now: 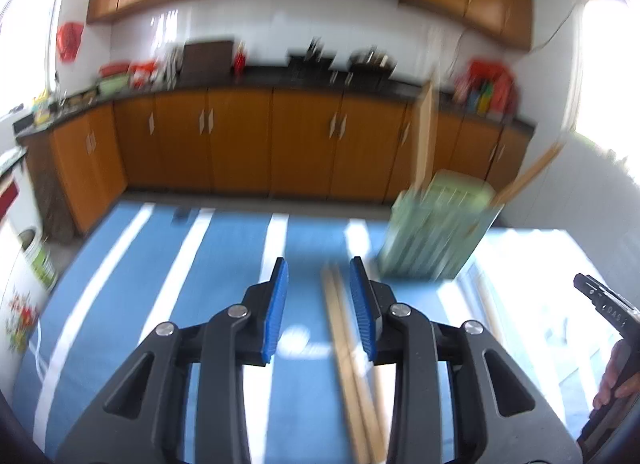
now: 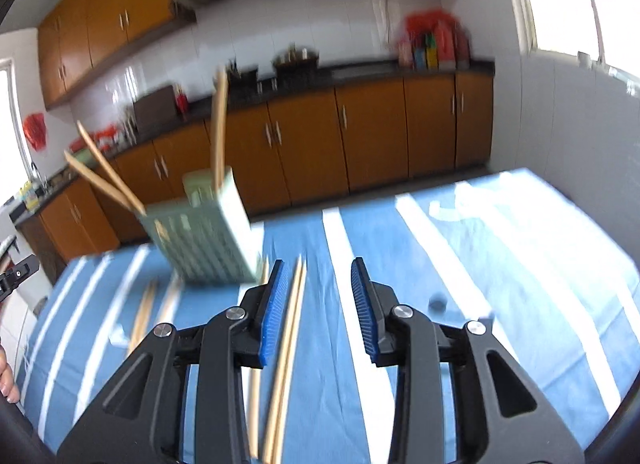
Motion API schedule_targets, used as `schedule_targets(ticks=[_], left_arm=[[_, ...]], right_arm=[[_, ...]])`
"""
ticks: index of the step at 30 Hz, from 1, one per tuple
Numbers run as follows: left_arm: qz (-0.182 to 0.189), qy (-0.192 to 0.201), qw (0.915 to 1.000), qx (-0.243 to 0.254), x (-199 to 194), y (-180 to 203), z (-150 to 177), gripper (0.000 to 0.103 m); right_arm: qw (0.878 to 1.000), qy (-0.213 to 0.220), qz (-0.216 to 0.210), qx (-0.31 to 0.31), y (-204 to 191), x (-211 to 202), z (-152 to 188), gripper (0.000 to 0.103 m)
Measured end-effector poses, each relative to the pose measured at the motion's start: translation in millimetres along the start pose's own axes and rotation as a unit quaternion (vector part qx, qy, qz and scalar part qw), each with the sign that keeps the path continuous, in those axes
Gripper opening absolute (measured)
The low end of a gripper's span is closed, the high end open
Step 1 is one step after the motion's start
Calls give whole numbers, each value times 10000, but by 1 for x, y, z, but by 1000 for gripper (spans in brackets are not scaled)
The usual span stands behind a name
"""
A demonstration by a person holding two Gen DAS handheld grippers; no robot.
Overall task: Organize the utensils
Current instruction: 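Close the right gripper on a chopstick while the left gripper grasps another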
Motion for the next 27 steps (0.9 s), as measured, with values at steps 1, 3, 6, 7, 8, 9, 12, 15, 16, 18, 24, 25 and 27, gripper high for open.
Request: schedule_targets(ticks=[1,3,6,7,8,9,12,15,16,18,24,25,27], left_arm=[[-23,-222,9997,-61,9,-6,16,33],[-109,-522,9984,-170,20,-15,39,33],[-109,-781,9965,-293,29,-23,59,33],[-110,-834,9960,-304,31,-25,63,33],[-113,-865,9957,-297,32,-26,66,33],[-115,-899,9955,-279,33,-26,70,33],[-96,-966,9950,-255,36,-25,71,33],[-62,-1014,9945,-245,40,-21,72,33],[-53,-1029,9944,-242,41,-19,71,33],[-27,-1078,9939,-236,44,-16,74,33],[114,-1246,9918,-250,52,-7,82,32],[153,-1279,9914,-247,53,-5,84,32],[228,-1335,9905,-228,56,0,88,32]], right_arm=[[9996,-263,-45,-11,-1,12,11,25],[9967,-783,-200,19,-7,34,37,21],[9930,-1158,-250,-2,-14,52,62,18],[9924,-1200,-253,-19,-17,54,67,18],[9920,-1236,-260,-49,-20,56,70,18],[9918,-1252,-250,-77,-21,58,70,18],[9912,-1300,-196,-131,-21,61,75,18],[9909,-1323,-235,-97,-20,61,77,18],[9909,-1321,-239,-118,-20,61,77,18],[9907,-1328,-197,-230,-21,61,79,18],[9912,-1225,316,-390,-5,64,74,7],[9916,-1198,412,-263,4,64,72,7],[9919,-1165,510,-51,19,64,69,7]])
Point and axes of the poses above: each gripper's, at about its wrist camera, not at the fingertips, and x roughly the way its jaws point, y to its right, z to its underside, the point moved 7 cm from there along x, roughly the way its jaws point, and after that the axes turned 2 degrees about y, right-handed, at the moved point
